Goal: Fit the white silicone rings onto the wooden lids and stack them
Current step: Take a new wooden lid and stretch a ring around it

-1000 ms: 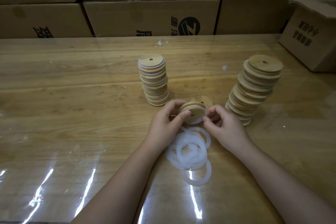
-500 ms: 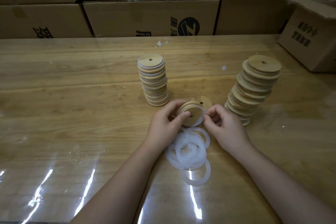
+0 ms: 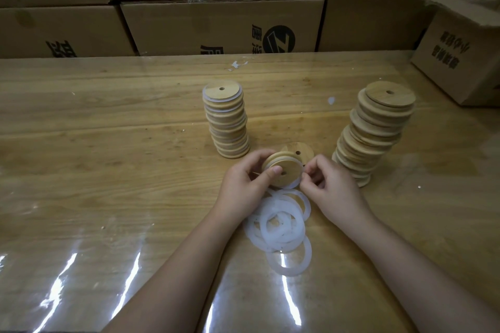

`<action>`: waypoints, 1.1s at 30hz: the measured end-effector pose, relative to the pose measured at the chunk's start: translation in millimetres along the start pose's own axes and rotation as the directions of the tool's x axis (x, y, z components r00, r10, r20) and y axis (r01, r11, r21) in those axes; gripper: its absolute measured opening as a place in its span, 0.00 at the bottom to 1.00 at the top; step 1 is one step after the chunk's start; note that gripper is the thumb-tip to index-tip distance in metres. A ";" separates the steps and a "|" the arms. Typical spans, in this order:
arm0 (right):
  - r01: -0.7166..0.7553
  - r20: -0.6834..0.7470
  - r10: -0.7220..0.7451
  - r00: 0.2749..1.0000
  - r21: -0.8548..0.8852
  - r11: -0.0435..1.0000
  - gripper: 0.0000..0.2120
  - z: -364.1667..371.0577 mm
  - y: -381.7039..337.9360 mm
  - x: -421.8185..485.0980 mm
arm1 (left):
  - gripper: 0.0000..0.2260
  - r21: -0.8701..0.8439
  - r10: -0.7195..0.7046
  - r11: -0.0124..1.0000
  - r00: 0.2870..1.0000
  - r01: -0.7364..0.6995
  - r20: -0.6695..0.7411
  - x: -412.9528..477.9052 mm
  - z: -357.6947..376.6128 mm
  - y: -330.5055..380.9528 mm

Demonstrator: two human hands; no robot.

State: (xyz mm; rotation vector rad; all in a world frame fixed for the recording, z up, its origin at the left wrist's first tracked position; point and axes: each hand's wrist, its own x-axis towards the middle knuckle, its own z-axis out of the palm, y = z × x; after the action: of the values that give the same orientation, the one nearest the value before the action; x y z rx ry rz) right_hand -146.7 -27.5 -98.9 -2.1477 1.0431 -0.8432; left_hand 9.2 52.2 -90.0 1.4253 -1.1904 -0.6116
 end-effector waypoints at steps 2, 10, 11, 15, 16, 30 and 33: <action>-0.010 0.011 0.010 1.000 0.004 1.000 0.04 -0.1 -0.4 0.1 | 0.08 0.024 -0.005 1.000 1.000 0.005 -0.003 -0.1 -0.4 -0.2; 0.049 0.068 -0.048 0.997 -0.016 0.999 0.05 -1.1 -3.4 -0.8 | 0.13 0.067 0.025 0.997 0.999 -0.028 0.043 -2.0 -1.3 2.8; 0.057 0.074 -0.056 0.996 -0.014 0.998 0.04 -1.4 -2.9 -0.6 | 0.13 0.107 0.055 0.992 0.997 -0.060 0.052 -2.5 -0.6 2.7; 0.060 0.060 -0.062 0.996 0.033 0.998 0.03 -1.8 -0.3 0.4 | 0.11 0.210 0.124 0.969 0.992 -0.129 0.035 -3.3 1.7 3.1; 0.049 0.043 -0.052 0.998 0.069 0.996 0.03 -1.5 -0.3 0.7 | 0.10 0.210 0.124 0.969 0.992 -0.126 0.025 -2.6 1.6 2.6; -0.015 -0.035 0.023 0.999 0.233 0.972 0.09 -3.6 -0.3 0.1 | 0.12 0.171 0.074 0.983 0.997 -0.068 -0.028 -1.2 -0.5 2.5; 0.001 -0.016 0.002 1.000 0.235 0.972 0.10 -4.7 -1.4 0.3 | 0.12 0.187 0.067 0.980 0.998 -0.062 -0.020 -1.3 -0.6 2.6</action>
State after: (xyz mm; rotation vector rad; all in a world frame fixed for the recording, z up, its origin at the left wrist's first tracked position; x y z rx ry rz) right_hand -149.5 -28.2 -94.8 -1.9449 0.9026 -0.9354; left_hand 8.4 54.0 -87.7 1.5399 -1.2950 -0.4440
